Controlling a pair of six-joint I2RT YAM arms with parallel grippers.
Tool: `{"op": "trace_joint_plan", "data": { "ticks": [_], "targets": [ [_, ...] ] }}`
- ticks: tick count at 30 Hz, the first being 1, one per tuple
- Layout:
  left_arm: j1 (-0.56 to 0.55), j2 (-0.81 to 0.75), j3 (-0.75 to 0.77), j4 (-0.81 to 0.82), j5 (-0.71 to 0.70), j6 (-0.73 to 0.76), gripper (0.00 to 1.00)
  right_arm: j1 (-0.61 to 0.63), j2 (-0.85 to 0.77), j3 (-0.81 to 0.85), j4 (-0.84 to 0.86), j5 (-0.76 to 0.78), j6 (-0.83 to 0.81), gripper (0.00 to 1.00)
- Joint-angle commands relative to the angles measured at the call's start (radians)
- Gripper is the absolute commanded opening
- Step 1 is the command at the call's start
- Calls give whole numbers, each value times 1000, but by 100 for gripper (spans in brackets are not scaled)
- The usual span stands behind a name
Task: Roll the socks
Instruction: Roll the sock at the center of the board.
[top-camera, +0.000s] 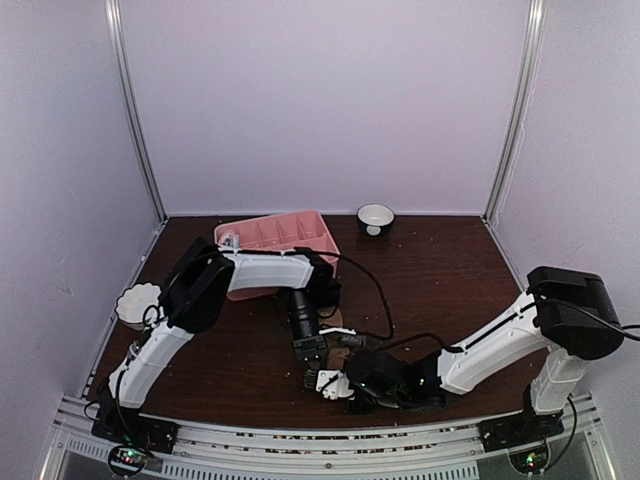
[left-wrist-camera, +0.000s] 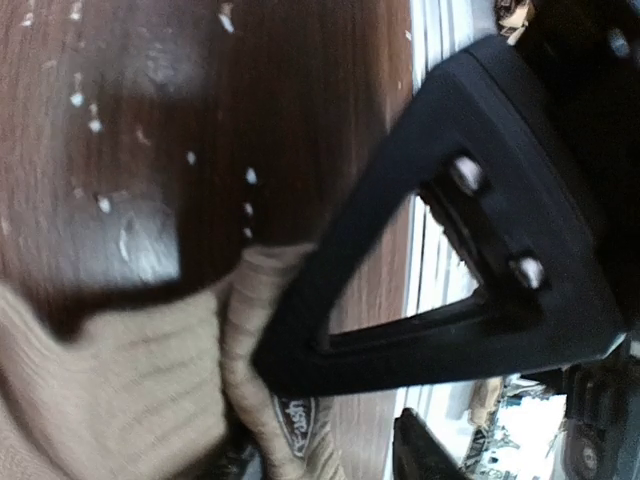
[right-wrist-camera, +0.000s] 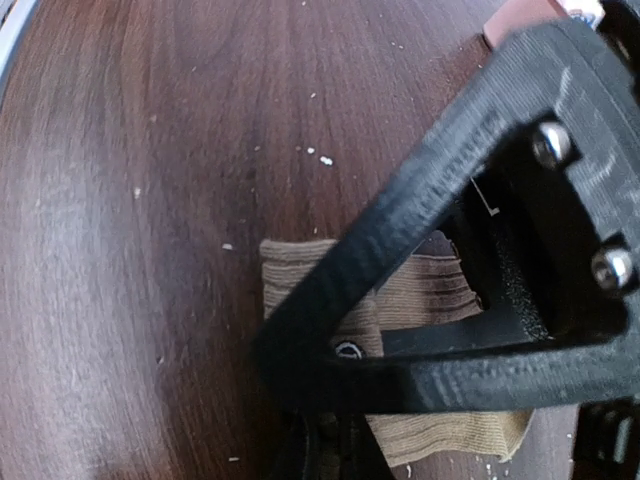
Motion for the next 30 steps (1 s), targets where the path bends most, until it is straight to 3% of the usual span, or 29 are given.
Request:
{"op": "trace_joint_plan", "data": {
  "ticks": [1, 3, 11, 23, 30],
  "targets": [
    [28, -64, -113, 259, -247, -3, 49, -31, 74, -11, -194, -166, 142, 0],
    [48, -166, -213, 375, -271, -25, 53, -40, 96, -20, -182, -234, 198, 0],
    [57, -542, -574, 689, -368, -12, 54, -81, 140, -103, -40, -382, 368, 0],
    [55, -729, -849, 850, -227, 141, 55, -189, 197, -110, -9, -603, 492, 0],
    [42, -834, -931, 941, -250, 134, 55, -213, 254, -81, -39, -672, 530, 0]
  ]
}}
